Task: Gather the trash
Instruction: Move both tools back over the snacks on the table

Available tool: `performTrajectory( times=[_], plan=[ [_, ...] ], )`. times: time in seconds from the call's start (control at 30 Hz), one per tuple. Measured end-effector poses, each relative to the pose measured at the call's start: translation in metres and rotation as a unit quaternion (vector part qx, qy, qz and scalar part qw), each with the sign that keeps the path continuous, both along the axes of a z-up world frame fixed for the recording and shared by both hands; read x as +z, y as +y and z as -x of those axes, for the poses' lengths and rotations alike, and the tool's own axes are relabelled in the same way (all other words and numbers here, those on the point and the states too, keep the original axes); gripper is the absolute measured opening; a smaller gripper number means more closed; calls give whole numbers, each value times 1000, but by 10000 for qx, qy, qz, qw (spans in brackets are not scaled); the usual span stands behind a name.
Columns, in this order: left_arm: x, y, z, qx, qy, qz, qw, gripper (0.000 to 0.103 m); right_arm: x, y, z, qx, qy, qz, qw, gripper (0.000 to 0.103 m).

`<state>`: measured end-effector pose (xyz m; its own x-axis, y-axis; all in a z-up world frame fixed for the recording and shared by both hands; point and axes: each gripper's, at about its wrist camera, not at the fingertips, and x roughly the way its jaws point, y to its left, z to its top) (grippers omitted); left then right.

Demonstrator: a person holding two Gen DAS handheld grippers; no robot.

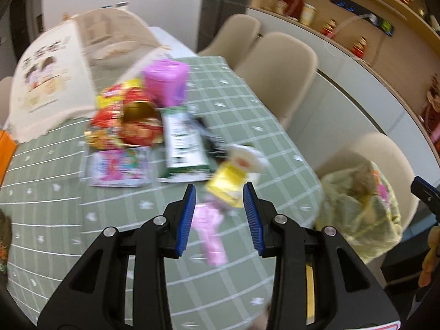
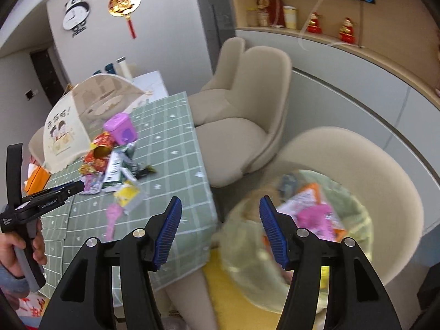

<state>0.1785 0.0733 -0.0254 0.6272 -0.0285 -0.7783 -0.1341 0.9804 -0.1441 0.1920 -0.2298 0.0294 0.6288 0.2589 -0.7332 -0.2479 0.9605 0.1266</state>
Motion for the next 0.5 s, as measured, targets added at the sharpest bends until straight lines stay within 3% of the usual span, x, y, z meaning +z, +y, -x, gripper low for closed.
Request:
performTrajectory(
  times=[0.3, 0.5],
  plan=[
    [-6, 106, 30, 768, 225, -73, 9968, 34, -9, 116, -3, 625, -9, 144, 9979, 56],
    [-18, 163, 47, 1058, 421, 145, 9934, 34, -18, 180, -1, 940, -73, 418, 9947, 56]
  ],
)
